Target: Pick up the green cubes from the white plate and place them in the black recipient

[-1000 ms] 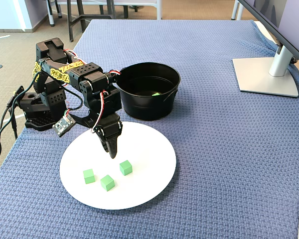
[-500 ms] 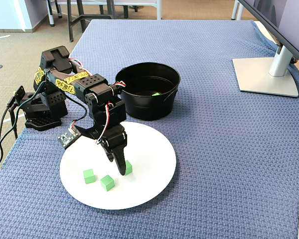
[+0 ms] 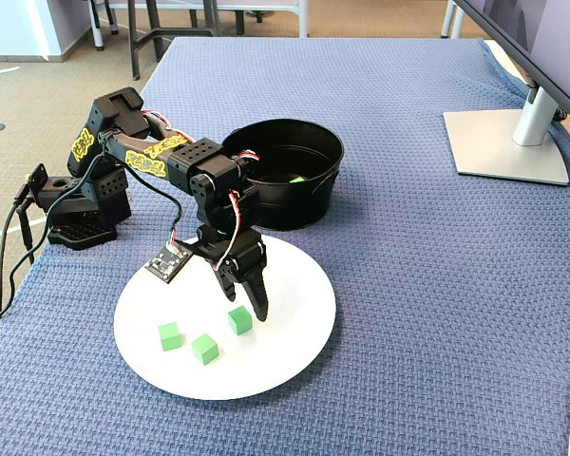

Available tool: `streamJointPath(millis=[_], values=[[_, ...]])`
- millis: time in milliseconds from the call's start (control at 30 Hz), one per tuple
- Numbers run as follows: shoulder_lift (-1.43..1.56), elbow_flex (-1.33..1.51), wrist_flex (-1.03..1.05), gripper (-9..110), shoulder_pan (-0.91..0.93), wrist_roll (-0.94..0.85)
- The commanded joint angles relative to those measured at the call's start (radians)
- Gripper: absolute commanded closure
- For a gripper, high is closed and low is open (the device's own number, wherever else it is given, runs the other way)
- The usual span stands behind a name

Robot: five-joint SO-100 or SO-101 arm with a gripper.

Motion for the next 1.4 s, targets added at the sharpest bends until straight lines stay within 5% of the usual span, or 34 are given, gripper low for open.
streamJointPath(millis=[0,433,800,1067,1367], values=[[0.015,-0.031,-0.021,78,0.002,0.008],[-0.029,-0.066,-0.091,81,0.035,0.006],[-0.029,-0.061,-0.092,101,0.038,-0.002],[-0.017,-0.052,-0.103,102,0.051,0.017],[0.420,0.083,0.028,102,0.100,0.038]])
